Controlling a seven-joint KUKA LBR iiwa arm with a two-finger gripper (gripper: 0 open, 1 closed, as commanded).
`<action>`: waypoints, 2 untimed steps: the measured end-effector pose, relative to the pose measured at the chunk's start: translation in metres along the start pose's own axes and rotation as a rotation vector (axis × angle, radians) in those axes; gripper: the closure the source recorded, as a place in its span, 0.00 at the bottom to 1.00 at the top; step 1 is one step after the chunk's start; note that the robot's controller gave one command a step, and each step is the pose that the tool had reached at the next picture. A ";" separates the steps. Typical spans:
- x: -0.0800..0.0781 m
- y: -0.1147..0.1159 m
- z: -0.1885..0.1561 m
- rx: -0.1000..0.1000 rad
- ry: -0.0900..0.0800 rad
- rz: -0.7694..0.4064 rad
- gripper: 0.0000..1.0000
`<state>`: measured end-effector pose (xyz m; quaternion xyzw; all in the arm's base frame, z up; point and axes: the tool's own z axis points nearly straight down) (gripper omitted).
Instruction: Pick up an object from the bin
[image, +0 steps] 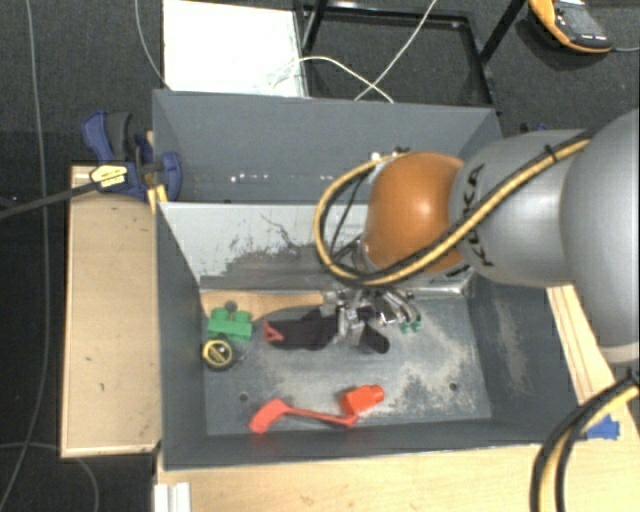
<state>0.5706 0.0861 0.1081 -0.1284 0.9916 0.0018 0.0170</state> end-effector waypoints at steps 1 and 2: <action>0.000 0.000 -0.001 0.000 -0.002 0.000 1.00; -0.001 0.000 -0.002 0.000 -0.003 -0.001 1.00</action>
Offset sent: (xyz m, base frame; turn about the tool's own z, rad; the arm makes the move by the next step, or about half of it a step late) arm 0.0002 0.0002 0.0026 -0.0004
